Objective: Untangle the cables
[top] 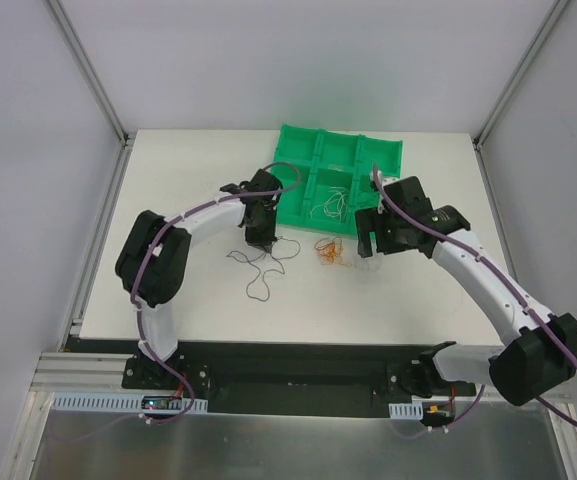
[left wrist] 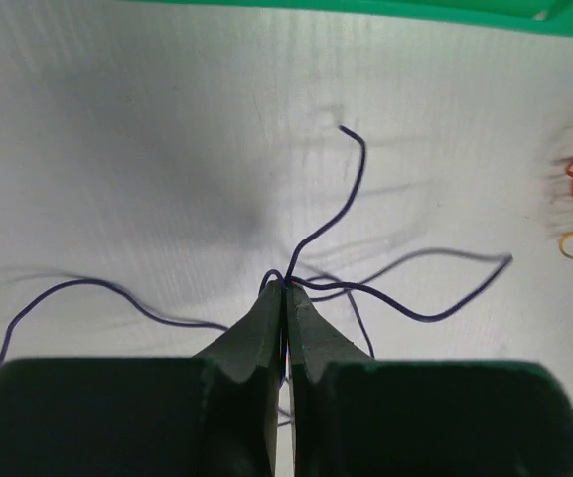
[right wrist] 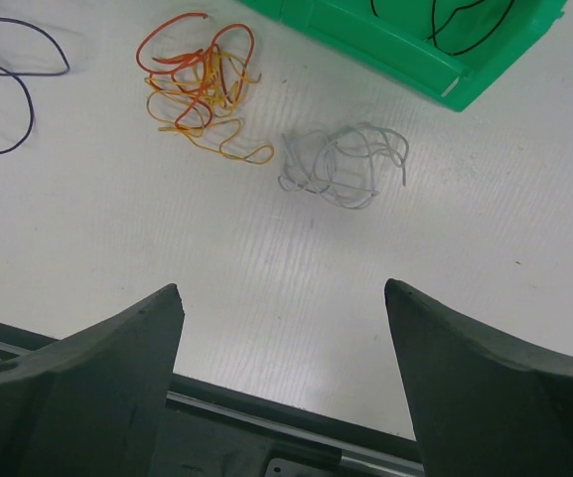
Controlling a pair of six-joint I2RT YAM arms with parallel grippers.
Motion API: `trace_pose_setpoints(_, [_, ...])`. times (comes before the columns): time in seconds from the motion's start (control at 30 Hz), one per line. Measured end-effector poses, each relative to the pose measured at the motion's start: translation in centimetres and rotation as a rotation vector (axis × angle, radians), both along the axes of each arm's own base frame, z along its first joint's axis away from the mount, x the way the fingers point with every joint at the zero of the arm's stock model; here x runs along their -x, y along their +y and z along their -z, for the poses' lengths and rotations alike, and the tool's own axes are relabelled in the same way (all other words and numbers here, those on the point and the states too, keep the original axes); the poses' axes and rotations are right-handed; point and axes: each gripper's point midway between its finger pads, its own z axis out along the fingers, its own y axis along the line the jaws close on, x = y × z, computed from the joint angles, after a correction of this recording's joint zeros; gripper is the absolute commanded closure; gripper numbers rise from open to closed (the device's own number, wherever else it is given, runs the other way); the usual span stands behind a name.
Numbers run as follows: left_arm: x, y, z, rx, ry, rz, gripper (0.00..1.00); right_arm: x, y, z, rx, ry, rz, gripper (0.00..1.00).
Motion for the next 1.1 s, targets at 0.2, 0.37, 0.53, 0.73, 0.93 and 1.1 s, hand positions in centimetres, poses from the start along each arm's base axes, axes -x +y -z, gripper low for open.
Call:
trace_pose_setpoints(0.2, [-1.8,-0.6,-6.4,0.060,-0.172,0.061,1.00,0.5,-1.5,-0.7,0.016,-0.040,0.045,0.15])
trace_pose_setpoints(0.37, [-5.5,-1.5,-14.1,0.099,-0.399,0.094,1.00,0.7,-2.5,-1.7,0.015,-0.082,0.083,0.15])
trace_pose_setpoints(0.53, [-9.2,-2.2,-21.8,0.142,-0.605,0.094,1.00,1.3,-3.1,-2.1,0.024,-0.088,0.100,0.15])
trace_pose_setpoints(0.73, [-12.8,-2.7,-27.9,0.200,-0.763,0.064,1.00,2.7,-4.3,-2.5,0.049,-0.079,0.119,0.15])
trace_pose_setpoints(0.93, [-16.0,-2.8,-28.3,0.268,-0.774,0.043,1.00,4.1,-5.0,-3.0,0.044,-0.071,0.153,0.15])
trace_pose_setpoints(1.1, [-18.0,-3.4,-24.4,0.282,-0.706,0.044,1.00,5.2,-5.5,-3.1,0.038,-0.050,0.176,0.15])
